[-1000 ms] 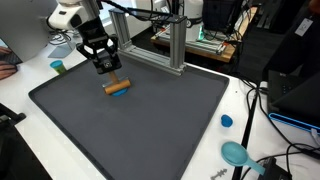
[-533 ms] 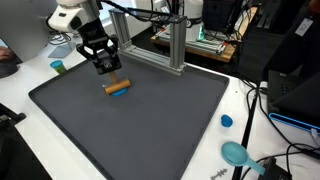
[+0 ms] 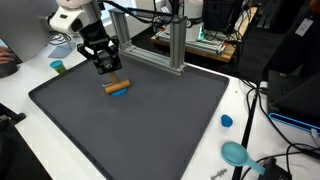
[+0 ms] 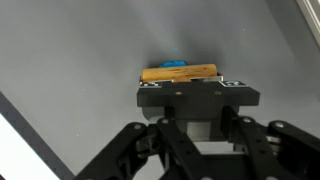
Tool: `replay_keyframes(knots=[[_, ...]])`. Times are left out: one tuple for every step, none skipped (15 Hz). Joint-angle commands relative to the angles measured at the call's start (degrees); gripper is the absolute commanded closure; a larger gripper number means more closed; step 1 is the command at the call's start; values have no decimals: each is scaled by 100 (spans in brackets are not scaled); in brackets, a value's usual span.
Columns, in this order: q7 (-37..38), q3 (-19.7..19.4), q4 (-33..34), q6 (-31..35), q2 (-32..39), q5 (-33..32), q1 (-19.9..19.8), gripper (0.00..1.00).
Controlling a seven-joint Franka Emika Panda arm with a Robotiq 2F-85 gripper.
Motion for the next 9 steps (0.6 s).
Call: replay_keyframes(knots=[[355, -136, -74, -163, 557, -396, 31, 79], [408, -134, -51, -195, 572, -416, 37, 79], [464, -137, -27, -217, 588, -442, 45, 79], [498, -131, -3, -249, 601, -448, 43, 79], [507, -121, 22, -286, 615, -438, 34, 79], [531, -117, 59, -323, 636, -435, 30, 79], [523, -106, 107, -377, 663, -403, 12, 79], [533, -104, 145, -420, 683, -394, 7, 79], [551, -107, 183, -457, 704, -393, 4, 79]])
